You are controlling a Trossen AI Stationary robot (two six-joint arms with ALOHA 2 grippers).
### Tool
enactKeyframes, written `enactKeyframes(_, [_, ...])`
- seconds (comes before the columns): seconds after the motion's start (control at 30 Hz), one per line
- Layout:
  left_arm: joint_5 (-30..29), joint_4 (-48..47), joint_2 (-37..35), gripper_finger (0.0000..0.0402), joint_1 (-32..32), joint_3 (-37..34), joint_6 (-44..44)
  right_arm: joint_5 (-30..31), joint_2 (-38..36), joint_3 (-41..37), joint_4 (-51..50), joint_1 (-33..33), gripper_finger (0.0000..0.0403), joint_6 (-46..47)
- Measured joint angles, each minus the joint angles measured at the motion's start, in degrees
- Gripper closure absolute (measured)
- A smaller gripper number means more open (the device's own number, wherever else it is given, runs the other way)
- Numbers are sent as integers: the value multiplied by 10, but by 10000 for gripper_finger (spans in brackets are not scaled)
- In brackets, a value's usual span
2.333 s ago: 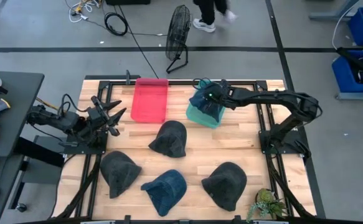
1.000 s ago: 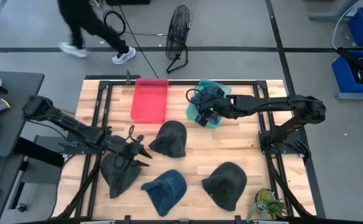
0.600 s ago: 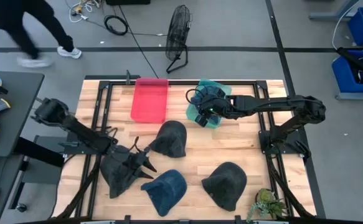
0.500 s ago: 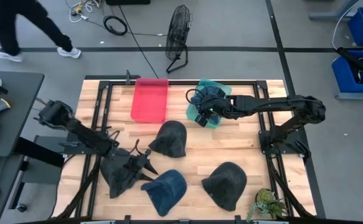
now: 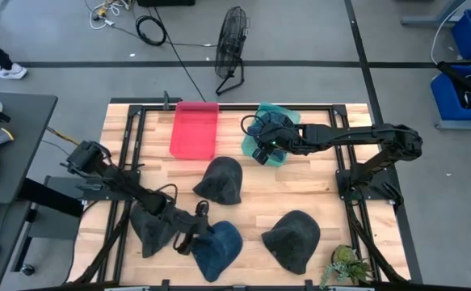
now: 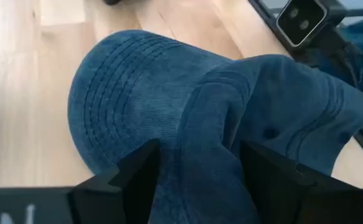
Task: Pick & Place hat
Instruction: Put the blue cap into the blue bin
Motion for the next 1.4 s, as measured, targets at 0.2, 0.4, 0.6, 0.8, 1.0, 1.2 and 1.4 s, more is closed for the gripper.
enactKeyframes(0.2, [-8, 4, -12, 265, 11, -1, 51, 0, 0, 0, 0, 0, 252, -3])
enactKeyframes(0.4, [-149, 7, -43, 389, 44, -1, 65, 1, 0, 0, 13, 0, 252, -27])
enactKeyframes(0.6, [-227, 14, -103, 395, 106, 2, 96, 1, 0, 19, 37, 22, 252, -78])
enactKeyframes(0.8, [-289, 5, -133, 395, 193, 54, 114, 1, 0, 80, 38, 66, 252, -112])
enactKeyframes(1.0, [-274, -9, -122, 396, 249, 98, 109, 0, -1, 108, 38, 98, 252, -83])
enactKeyframes(1.2, [-196, -6, -120, 394, 250, 120, 82, 0, 0, 109, -9, 107, 252, -72])
enactKeyframes(1.4, [-199, -8, -120, 395, 242, 120, 101, 0, 0, 109, -25, 107, 252, -46])
